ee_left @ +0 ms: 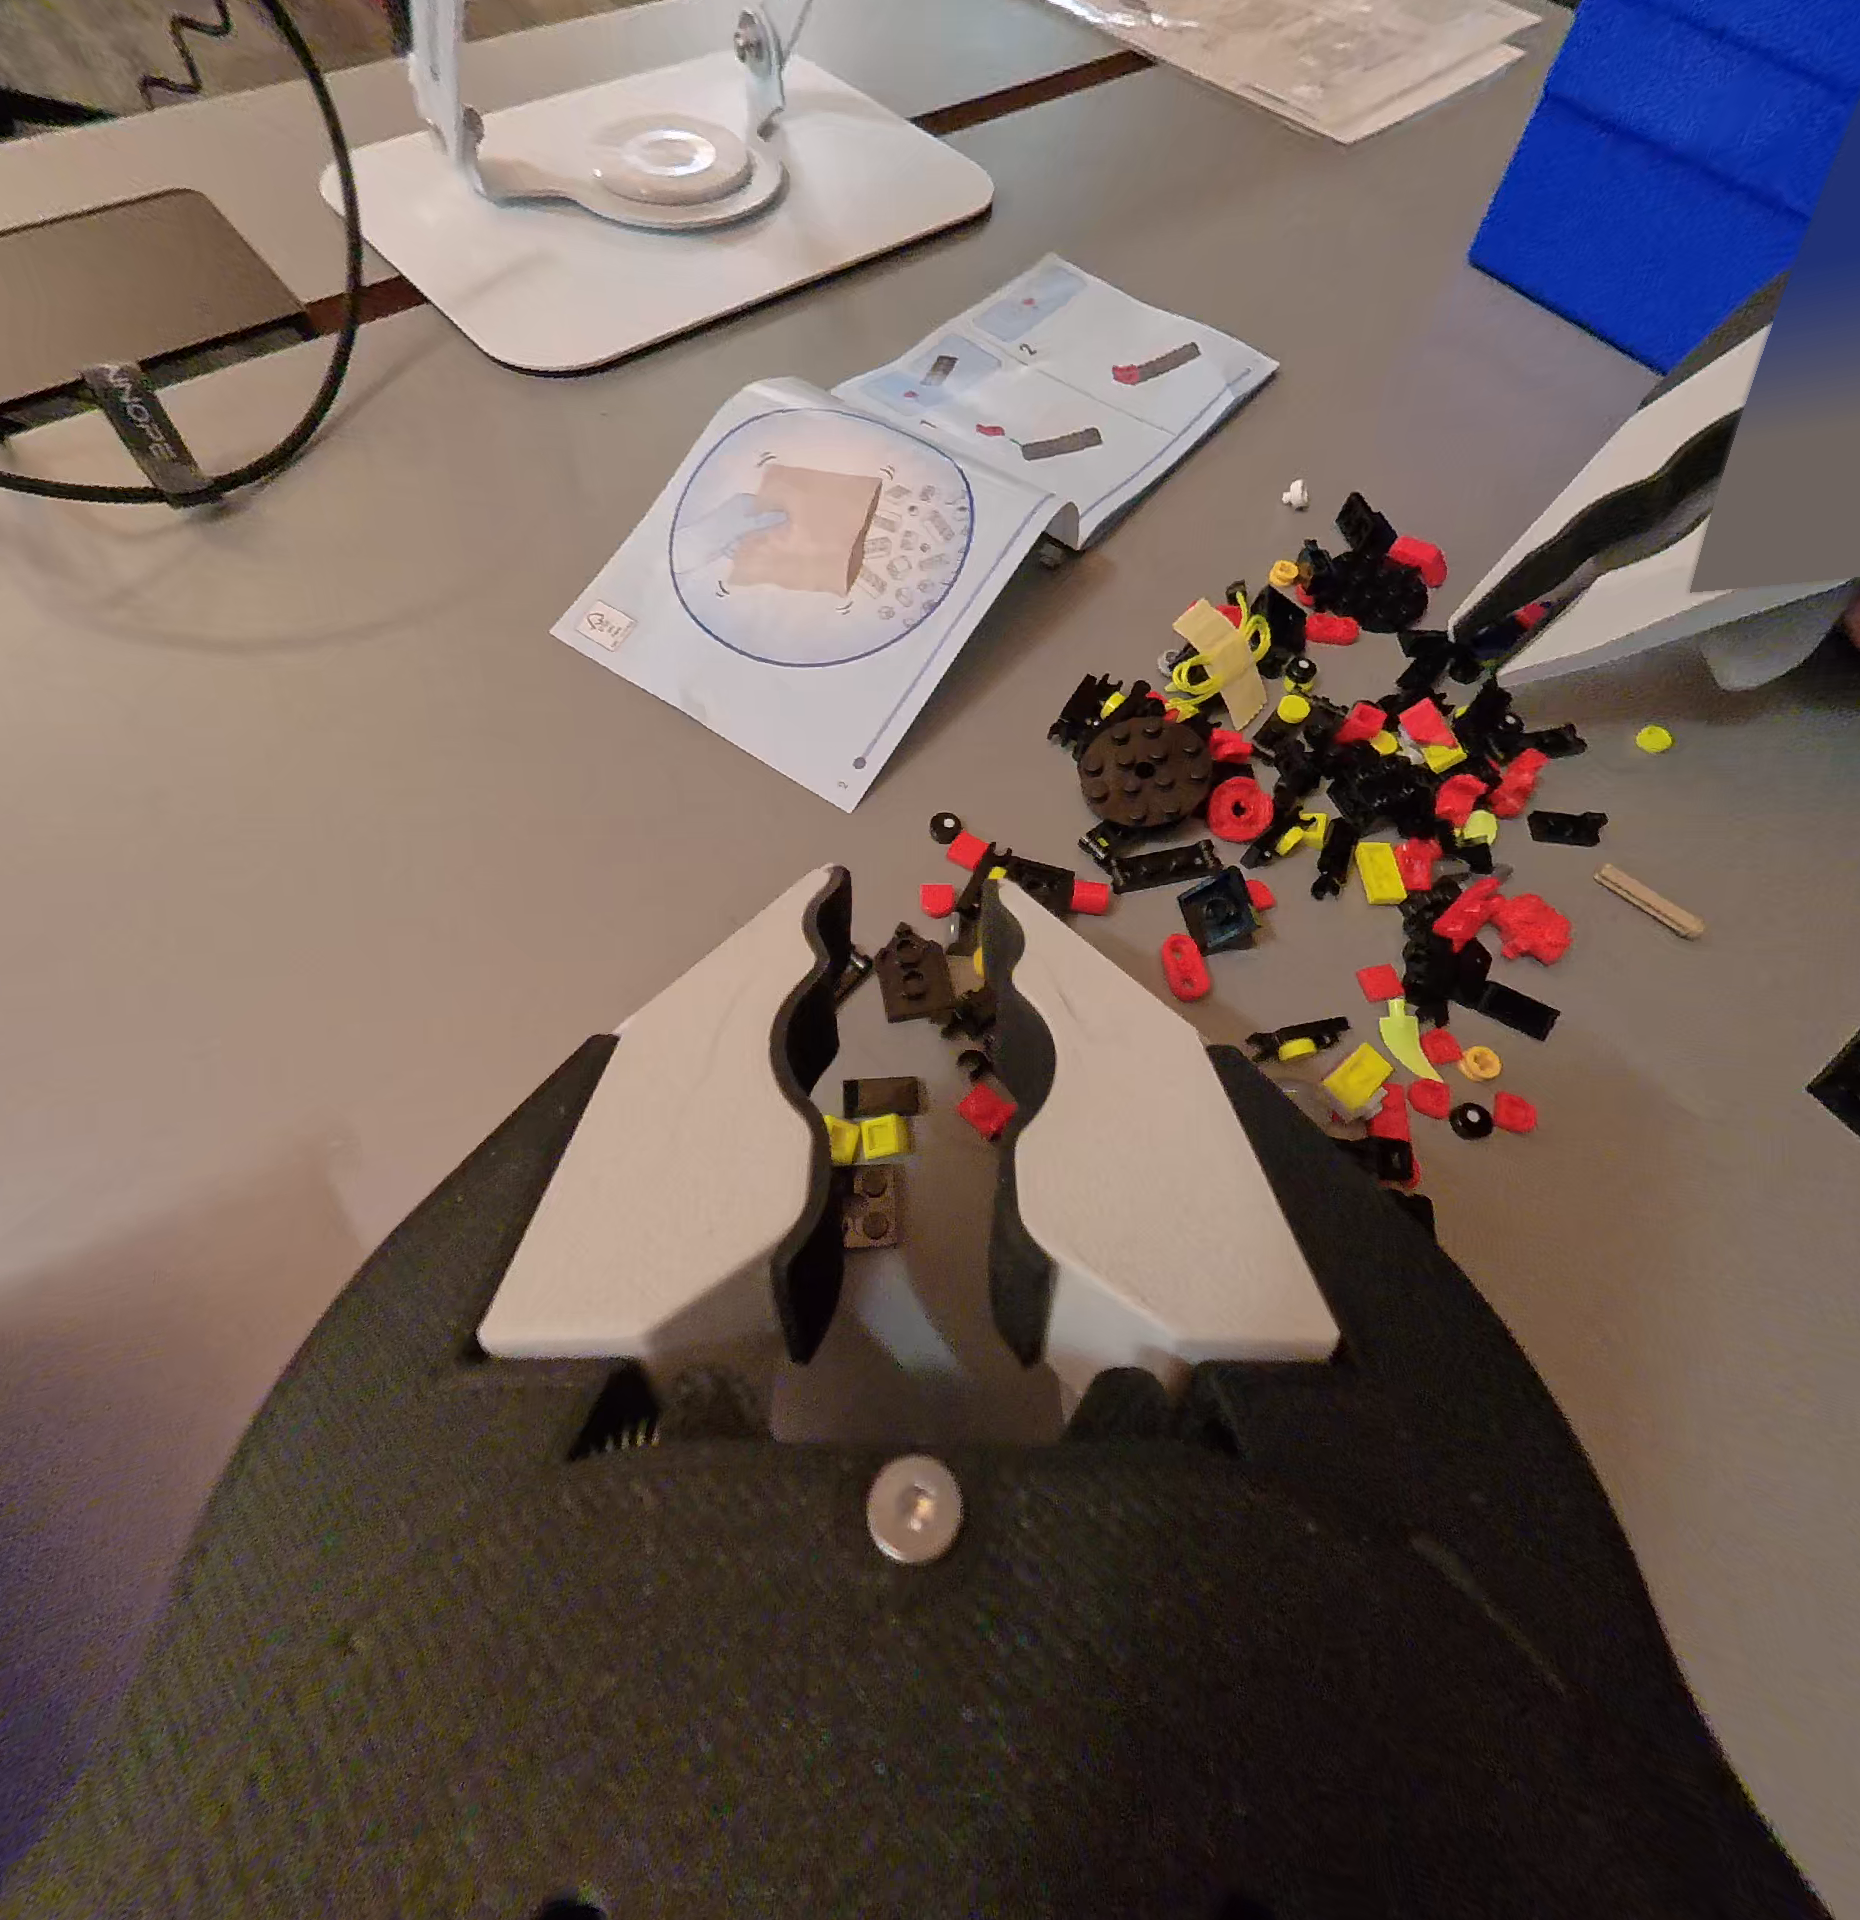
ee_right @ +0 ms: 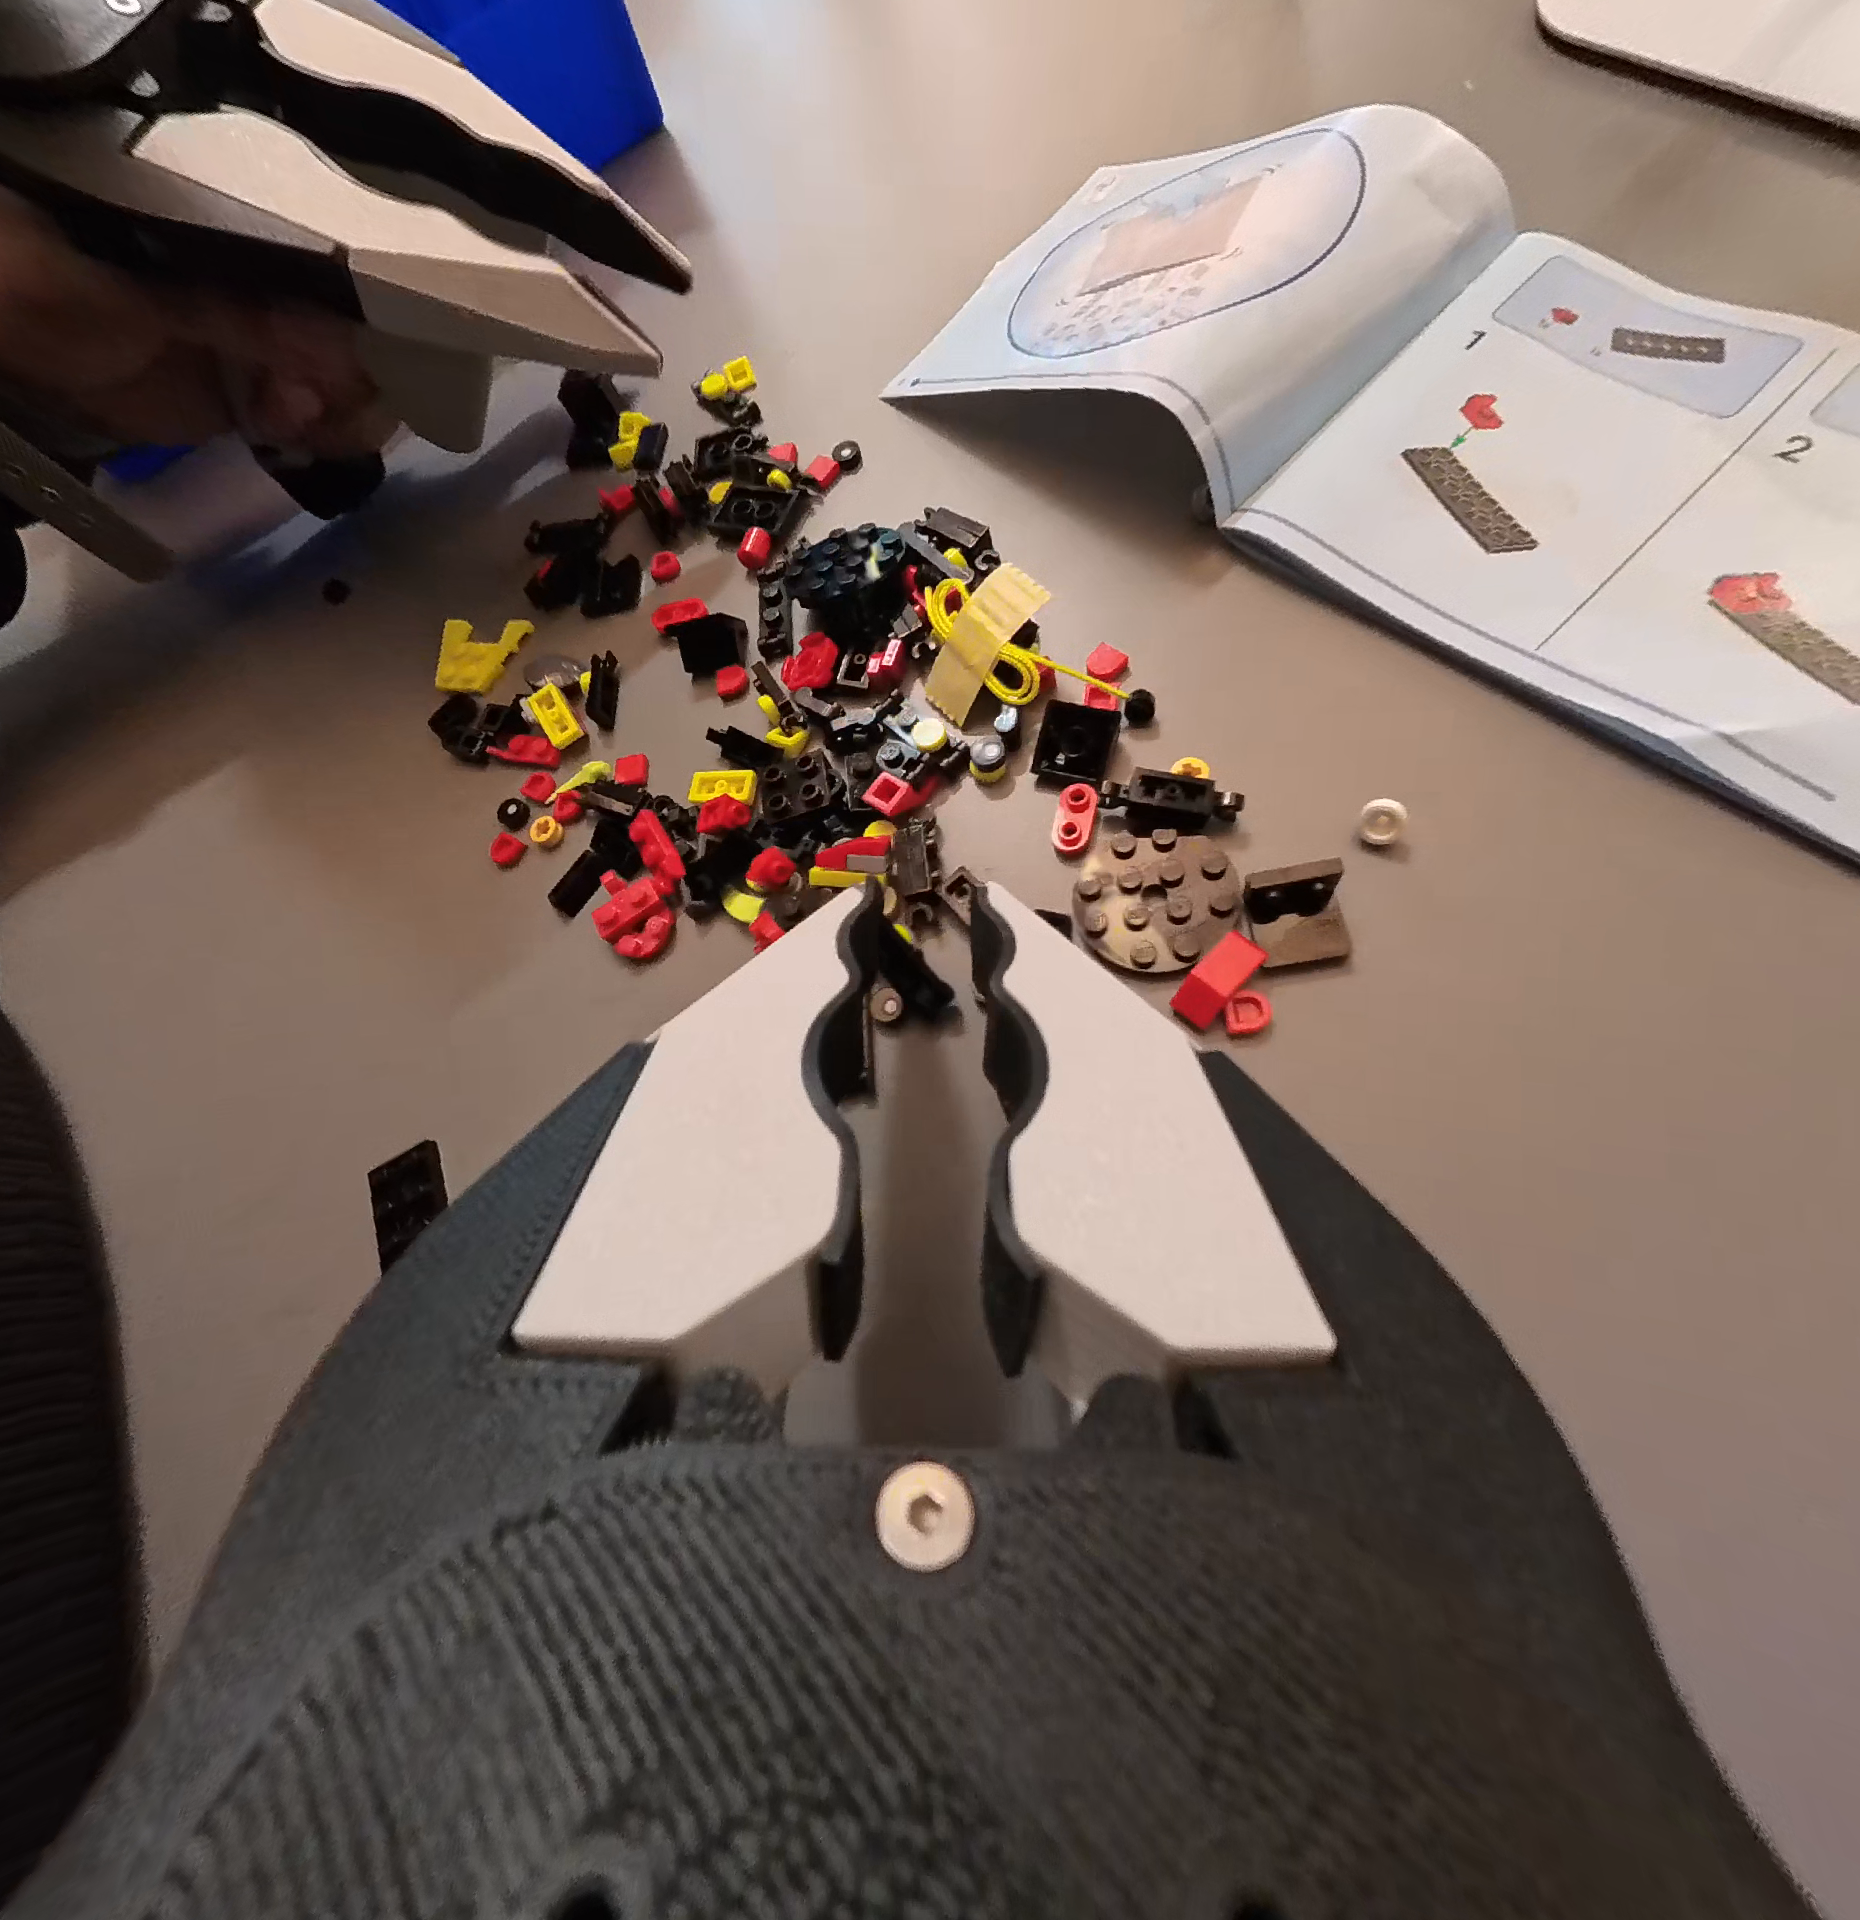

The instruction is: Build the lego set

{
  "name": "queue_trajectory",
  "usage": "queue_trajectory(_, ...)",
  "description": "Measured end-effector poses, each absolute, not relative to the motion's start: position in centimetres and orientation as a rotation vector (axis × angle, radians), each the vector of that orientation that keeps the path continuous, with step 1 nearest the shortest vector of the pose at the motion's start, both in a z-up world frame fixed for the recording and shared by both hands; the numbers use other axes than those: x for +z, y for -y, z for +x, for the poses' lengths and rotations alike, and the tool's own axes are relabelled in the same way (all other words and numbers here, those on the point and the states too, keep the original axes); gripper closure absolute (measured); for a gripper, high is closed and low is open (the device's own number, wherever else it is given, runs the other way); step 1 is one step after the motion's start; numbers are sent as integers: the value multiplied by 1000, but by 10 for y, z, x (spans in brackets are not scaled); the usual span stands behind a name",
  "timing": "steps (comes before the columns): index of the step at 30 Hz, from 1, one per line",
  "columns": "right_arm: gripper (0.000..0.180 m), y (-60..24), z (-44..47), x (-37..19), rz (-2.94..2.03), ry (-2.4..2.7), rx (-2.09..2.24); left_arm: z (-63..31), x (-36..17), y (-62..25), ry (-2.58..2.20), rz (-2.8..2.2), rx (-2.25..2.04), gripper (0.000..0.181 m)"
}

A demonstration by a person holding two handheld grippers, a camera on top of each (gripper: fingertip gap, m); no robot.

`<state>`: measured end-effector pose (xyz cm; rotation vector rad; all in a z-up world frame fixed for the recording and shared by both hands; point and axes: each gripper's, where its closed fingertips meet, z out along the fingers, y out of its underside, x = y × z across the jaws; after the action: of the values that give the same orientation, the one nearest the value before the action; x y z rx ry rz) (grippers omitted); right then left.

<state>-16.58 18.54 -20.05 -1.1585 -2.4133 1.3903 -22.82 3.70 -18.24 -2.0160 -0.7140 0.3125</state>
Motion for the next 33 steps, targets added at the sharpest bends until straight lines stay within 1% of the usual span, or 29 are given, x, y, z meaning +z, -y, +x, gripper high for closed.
queue_trajectory(8,165,-190,-169,-193,-1246,2375,1517,-238,-183,-31,780,-1974,295,159)
queue_trajectory(14,166,-190,-175,-170,-1222,2244,1706,-242,-183,-27,838,-1934,239,159)
queue_trajectory(33,165,-188,-174,-172,-1197,2264,1683,-242,-189,-29,848,-1965,211,157)
